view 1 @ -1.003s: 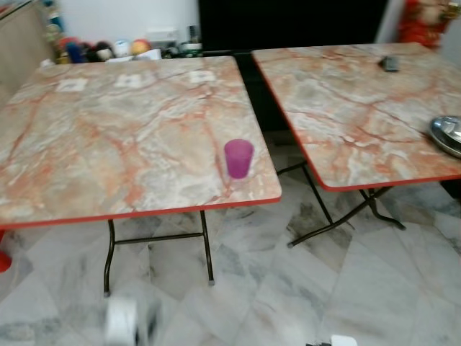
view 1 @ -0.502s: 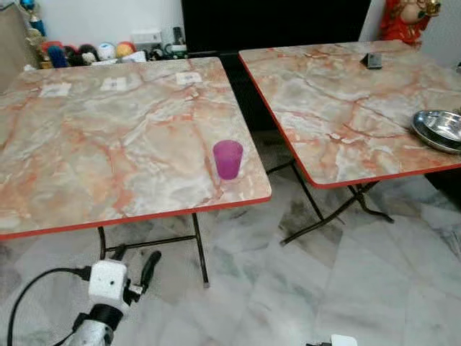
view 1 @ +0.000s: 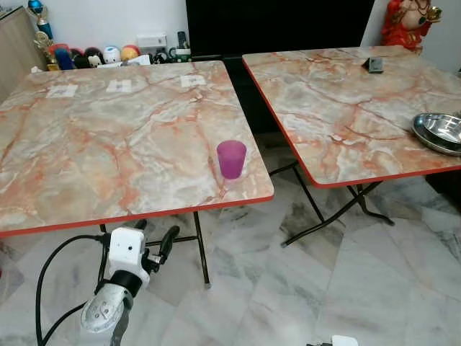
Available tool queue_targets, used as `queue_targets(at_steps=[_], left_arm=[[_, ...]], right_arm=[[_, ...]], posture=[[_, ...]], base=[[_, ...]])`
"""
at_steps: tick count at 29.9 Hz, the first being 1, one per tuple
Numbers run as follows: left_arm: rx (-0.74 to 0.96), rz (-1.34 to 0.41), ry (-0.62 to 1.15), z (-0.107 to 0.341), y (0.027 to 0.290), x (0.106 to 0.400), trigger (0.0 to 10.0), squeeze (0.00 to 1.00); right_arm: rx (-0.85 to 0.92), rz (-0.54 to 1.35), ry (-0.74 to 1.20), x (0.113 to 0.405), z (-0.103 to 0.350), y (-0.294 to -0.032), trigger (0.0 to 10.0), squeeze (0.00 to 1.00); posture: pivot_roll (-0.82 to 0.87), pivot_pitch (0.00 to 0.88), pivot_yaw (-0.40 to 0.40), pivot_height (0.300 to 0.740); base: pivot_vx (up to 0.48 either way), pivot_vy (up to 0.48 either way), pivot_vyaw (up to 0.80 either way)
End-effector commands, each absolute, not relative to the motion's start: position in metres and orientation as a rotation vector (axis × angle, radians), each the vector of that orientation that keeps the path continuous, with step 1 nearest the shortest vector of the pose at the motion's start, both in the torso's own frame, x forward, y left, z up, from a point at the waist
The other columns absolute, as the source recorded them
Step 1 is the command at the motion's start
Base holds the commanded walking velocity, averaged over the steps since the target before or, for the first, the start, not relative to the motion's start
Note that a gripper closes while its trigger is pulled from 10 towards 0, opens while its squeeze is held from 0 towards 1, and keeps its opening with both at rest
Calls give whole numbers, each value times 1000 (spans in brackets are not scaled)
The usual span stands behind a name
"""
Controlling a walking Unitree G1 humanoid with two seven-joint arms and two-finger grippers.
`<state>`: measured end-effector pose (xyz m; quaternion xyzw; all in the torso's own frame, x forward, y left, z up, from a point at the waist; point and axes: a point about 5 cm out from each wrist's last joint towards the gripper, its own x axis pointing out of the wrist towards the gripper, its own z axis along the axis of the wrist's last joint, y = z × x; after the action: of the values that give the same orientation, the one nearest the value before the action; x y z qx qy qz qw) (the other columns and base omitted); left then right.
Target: Setting the table
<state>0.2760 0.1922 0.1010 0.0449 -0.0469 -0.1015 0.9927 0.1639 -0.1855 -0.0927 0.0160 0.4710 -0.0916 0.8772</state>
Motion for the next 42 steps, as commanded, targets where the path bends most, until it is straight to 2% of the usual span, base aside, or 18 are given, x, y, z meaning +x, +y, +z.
queue_targets(at_steps=[1, 30, 31, 42], left_arm=[[100, -222, -81, 101, 190, 276, 10000, 1000], [91, -243, -90, 106, 182, 277, 10000, 1000], [92, -243, -90, 106, 182, 277, 10000, 0], [90, -257, -84, 107, 180, 276, 10000, 0]], right_arm=[[33, -199, 1001, 159, -95, -187, 10000, 0], [24, -196, 995, 161, -94, -187, 10000, 0], [24, -195, 994, 162, -94, -187, 10000, 0], [21, -191, 989, 163, -93, -186, 10000, 0]], posture=[[55, 93, -21, 740], [56, 112, -28, 740], [56, 112, -28, 740], [59, 114, -29, 740]], base=[[0, 0, 0], [0, 0, 0], [0, 0, 0], [0, 0, 0]])
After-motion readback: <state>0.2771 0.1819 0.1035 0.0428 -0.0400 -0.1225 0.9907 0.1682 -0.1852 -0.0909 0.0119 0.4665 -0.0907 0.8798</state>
